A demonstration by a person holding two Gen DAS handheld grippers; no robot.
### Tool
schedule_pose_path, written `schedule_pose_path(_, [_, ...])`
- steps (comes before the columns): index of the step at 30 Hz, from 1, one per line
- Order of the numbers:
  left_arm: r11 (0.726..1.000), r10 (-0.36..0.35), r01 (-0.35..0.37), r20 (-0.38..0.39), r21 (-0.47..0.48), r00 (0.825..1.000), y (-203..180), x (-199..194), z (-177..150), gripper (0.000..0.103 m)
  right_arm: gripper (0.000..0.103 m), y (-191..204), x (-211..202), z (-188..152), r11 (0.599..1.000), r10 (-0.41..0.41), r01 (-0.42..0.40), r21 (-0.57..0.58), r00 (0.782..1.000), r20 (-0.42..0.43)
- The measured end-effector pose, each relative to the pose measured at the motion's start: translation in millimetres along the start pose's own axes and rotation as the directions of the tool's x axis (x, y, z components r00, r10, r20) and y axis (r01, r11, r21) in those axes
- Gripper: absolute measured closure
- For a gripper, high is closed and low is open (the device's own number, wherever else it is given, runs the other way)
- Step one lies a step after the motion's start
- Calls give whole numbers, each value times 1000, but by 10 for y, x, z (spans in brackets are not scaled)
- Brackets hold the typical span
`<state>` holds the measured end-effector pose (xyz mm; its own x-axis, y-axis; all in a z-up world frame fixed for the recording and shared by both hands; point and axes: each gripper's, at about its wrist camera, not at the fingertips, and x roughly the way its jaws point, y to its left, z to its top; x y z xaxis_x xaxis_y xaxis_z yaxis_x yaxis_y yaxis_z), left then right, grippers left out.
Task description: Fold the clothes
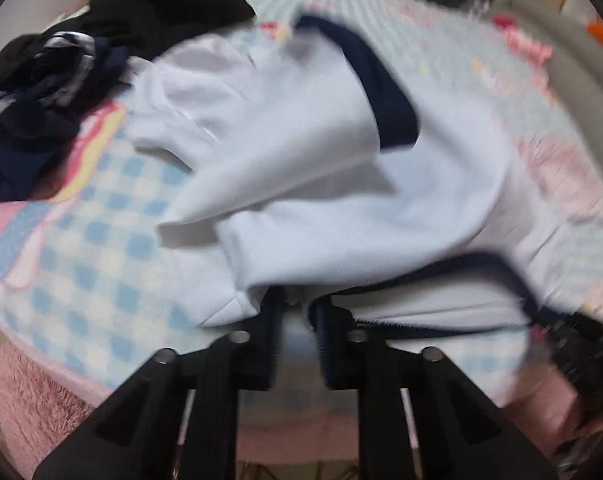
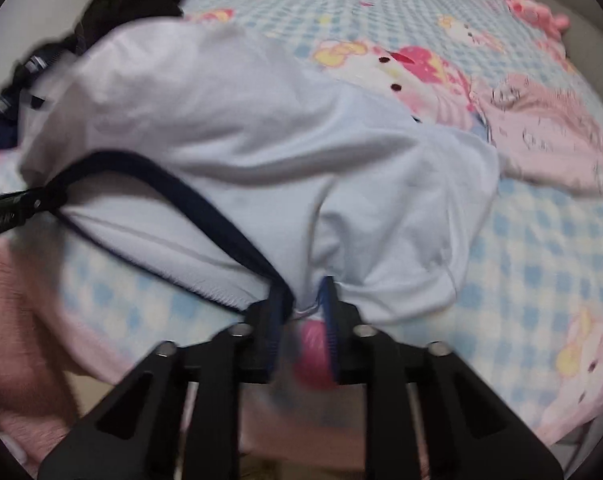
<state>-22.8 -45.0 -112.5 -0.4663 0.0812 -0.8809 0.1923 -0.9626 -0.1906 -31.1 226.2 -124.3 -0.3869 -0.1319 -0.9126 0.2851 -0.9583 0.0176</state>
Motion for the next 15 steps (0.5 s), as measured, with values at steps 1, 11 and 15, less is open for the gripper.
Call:
schedule_pose_path(1, [1000, -11, 11, 13, -8, 1000, 9, -77, 4, 91, 91, -17, -44, -43, 1000, 3, -3, 13, 1000, 8])
schedule_pose_path(11, [999, 43, -44, 171, 0, 984, -41, -657, 106, 92, 41, -37, -159, -43, 983, 91, -92, 157, 996, 14])
schedule_pose_path(15, [998, 38, -32, 108, -58, 993, 63, -474, -93, 88, 35, 55, -2, -112, 978, 101, -92, 187, 994, -38])
